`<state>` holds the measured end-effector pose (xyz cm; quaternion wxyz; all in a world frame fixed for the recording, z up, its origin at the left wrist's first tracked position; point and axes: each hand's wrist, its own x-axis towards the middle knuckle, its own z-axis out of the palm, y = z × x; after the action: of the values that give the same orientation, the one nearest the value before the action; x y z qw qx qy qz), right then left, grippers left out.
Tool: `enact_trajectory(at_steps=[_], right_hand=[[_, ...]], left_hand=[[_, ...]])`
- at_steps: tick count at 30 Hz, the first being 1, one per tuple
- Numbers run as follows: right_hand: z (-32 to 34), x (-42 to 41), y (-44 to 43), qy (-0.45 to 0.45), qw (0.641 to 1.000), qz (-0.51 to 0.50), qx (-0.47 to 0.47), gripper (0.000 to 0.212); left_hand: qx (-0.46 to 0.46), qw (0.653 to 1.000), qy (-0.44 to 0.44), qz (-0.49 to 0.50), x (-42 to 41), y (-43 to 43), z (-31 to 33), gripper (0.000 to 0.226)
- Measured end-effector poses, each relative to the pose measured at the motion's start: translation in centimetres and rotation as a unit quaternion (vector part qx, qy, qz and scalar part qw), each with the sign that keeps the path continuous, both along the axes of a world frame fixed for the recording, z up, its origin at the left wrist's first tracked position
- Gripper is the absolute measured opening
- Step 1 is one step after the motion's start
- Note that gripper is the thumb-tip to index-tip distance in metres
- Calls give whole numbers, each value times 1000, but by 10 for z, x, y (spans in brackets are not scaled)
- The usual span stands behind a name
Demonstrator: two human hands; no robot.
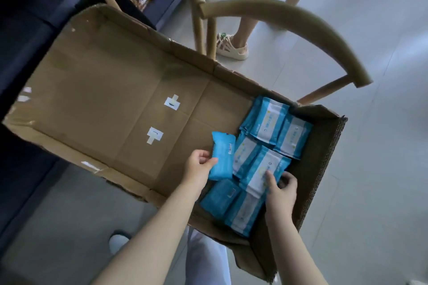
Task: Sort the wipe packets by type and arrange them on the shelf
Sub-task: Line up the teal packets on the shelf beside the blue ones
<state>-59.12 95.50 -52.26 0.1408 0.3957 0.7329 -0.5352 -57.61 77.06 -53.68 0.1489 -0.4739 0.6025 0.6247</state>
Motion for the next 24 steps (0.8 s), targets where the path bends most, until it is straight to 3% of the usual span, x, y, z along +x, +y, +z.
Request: enact_trajectory(at_steps=[6,10,17,24], right_hand=[[98,11,-81,56,982,33,-175,27],[167,33,-170,73,949,135,-276,23],[297,144,-344,50,851,290,-436,47],[381,255,-461,51,709,478,-517,41]], left_hand=[[70,981,77,165,70,-94,106,24],[121,932,166,298,140,-166,190,14],[147,801,314,489,305,-280,324,19],[113,680,443,573,440,-344,421,25]])
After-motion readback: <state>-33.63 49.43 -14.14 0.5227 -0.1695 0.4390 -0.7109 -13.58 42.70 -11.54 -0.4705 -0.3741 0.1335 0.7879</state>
